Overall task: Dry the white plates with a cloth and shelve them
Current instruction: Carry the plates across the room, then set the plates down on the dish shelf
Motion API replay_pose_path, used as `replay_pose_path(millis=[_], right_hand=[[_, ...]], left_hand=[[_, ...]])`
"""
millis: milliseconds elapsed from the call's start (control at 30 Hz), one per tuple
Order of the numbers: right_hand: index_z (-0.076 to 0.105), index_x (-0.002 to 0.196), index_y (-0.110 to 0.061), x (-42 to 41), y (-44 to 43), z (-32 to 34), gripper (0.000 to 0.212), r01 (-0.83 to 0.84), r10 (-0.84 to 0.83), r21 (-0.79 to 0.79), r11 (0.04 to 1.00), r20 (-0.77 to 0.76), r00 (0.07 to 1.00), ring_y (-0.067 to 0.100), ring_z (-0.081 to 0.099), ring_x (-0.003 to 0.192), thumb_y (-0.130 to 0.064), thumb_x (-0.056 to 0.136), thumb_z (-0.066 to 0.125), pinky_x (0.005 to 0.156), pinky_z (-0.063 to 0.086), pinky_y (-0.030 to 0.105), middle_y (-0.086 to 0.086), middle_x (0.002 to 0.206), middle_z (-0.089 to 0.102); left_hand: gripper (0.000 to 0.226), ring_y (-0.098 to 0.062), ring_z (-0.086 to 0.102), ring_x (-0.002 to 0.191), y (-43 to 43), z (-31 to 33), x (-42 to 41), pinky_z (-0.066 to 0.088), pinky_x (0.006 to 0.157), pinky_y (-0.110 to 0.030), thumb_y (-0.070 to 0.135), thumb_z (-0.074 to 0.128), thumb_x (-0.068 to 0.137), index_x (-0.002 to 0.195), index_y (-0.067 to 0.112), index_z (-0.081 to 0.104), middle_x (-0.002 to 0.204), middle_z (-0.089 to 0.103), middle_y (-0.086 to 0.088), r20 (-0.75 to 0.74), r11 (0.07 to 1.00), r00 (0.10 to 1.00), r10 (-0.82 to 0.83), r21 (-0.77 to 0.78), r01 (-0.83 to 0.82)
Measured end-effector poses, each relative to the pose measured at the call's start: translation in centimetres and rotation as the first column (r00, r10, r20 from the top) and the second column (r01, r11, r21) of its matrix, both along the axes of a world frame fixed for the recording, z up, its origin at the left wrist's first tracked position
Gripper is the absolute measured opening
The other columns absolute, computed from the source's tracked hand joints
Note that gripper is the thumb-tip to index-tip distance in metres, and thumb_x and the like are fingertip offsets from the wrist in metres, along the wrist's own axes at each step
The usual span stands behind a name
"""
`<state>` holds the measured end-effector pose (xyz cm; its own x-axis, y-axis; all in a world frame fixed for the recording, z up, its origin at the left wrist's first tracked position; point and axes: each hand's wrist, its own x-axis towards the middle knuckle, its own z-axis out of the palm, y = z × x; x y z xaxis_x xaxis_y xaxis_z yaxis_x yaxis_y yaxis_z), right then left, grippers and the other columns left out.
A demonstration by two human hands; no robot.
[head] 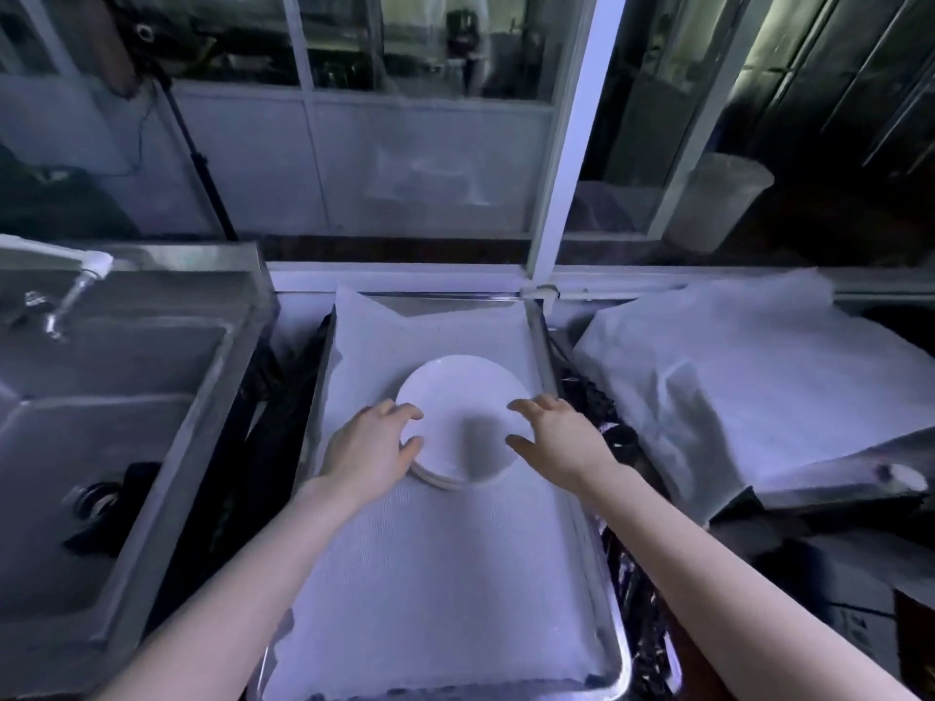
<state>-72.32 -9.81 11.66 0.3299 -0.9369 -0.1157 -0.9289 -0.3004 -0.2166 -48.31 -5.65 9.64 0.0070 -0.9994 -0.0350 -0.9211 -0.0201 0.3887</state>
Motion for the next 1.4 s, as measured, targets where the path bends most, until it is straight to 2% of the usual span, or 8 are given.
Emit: replay_pose_path(millis=[267, 433, 700, 867, 1000, 1167, 1333, 1400], right_hand=[[0.023, 0.154, -0.018, 0.1, -8.2, -5.7, 0.072, 0.052, -0.068, 0.120, 0.991, 0.136, 0.988, 0.031, 0.037, 0.132, -0.038, 0.094, 0.057, 0.108, 0.033, 0.038, 0.007, 0.151, 0.033], [0.018, 0.154, -0.020, 0.9, -10.1, -8.0, 0.089, 0.211, -0.316, 0.320, 0.924, 0.325, 0.891, 0.029, 0.033, 0.138, -0.053, 0.086, 0.065, 0.108, 0.035, 0.041, 0.010, 0.148, 0.038], [0.012, 0.143, -0.056, 1.5, -9.4, -9.8, 0.090, 0.312, -0.524, 0.476, 0.822, 0.420, 0.741, 0.031, 0.052, 0.120, -0.058, 0.075, 0.072, 0.093, 0.043, 0.042, 0.006, 0.136, 0.044], [0.020, 0.149, -0.043, 1.9, -9.6, -10.7, 0.101, 0.362, -0.648, 0.564, 0.742, 0.468, 0.601, 0.023, 0.047, 0.129, -0.050, 0.069, 0.082, 0.103, 0.040, 0.039, -0.005, 0.142, 0.048], [0.050, 0.124, -0.022, 2.1, -9.8, -11.1, 0.073, 0.412, -0.757, 0.645, 0.644, 0.458, 0.466, 0.021, 0.063, 0.102, -0.038, 0.064, 0.089, 0.093, 0.052, 0.045, -0.001, 0.118, 0.066], [0.056, 0.110, -0.015, 2.1, -9.8, -10.8, 0.063, 0.409, -0.766, 0.654, 0.637, 0.474, 0.435, 0.023, 0.066, 0.094, -0.034, 0.061, 0.090, 0.084, 0.056, 0.044, 0.001, 0.104, 0.068], [0.058, 0.096, -0.024, 1.8, -7.4, -10.6, 0.053, 0.385, -0.764, 0.660, 0.645, 0.538, 0.356, 0.015, 0.066, 0.087, -0.036, 0.057, 0.092, 0.075, 0.057, 0.038, -0.005, 0.098, 0.069], [0.058, 0.092, -0.026, 2.0, -5.9, -10.0, 0.054, 0.394, -0.756, 0.645, 0.655, 0.570, 0.323, 0.017, 0.067, 0.089, -0.041, 0.051, 0.090, 0.076, 0.057, 0.041, -0.007, 0.097, 0.069]], left_hand=[[0.065, -0.029, 0.041, 0.135, -6.4, -5.9, 0.4, 0.043, 0.105, -0.042, 0.032, 0.067, 0.093, 0.152, 0.021, 0.042, 0.145, 0.046, -0.005, -0.137, 0.979, 0.972, 0.191, 0.093, -0.179], [0.083, -0.030, 0.042, 0.139, -8.2, -7.7, 0.9, 0.043, 0.108, -0.052, 0.041, 0.073, 0.086, 0.156, 0.025, 0.032, 0.152, 0.043, -0.007, -0.373, 0.911, 0.837, 0.400, 0.260, -0.319], [0.062, -0.014, 0.065, 0.110, -7.8, -8.5, 0.0, 0.055, 0.094, -0.048, 0.056, 0.066, 0.071, 0.129, 0.036, 0.057, 0.122, 0.067, 0.008, -0.607, 0.835, 0.573, 0.551, 0.411, -0.367], [0.052, -0.012, 0.073, 0.095, -8.0, -8.7, -0.4, 0.060, 0.086, -0.049, 0.053, 0.072, 0.065, 0.113, 0.034, 0.066, 0.104, 0.076, 0.013, -0.621, 0.799, 0.503, 0.601, 0.467, -0.378], [0.049, -0.019, 0.076, 0.087, -8.6, -8.5, -0.4, 0.062, 0.081, -0.048, 0.050, 0.077, 0.057, 0.101, 0.028, 0.075, 0.094, 0.079, 0.006, -0.626, 0.756, 0.425, 0.654, 0.542, -0.367], [0.037, -0.014, 0.076, 0.078, -8.4, -7.6, -1.1, 0.057, 0.059, -0.027, 0.037, 0.078, 0.061, 0.095, 0.024, 0.075, 0.091, 0.079, 0.006, -0.639, 0.723, 0.341, 0.689, 0.581, -0.373], [0.051, -0.022, 0.076, 0.088, -6.7, -6.8, -1.8, 0.062, 0.077, -0.044, 0.035, 0.080, 0.059, 0.107, 0.019, 0.070, 0.099, 0.079, 0.000, -0.662, 0.707, 0.273, 0.698, 0.575, -0.412], [0.060, -0.023, 0.075, 0.090, -5.8, -6.4, -2.2, 0.062, 0.070, -0.040, 0.031, 0.080, 0.059, 0.116, 0.017, 0.065, 0.104, 0.077, -0.003, -0.686, 0.703, 0.222, 0.693, 0.577, -0.416]])
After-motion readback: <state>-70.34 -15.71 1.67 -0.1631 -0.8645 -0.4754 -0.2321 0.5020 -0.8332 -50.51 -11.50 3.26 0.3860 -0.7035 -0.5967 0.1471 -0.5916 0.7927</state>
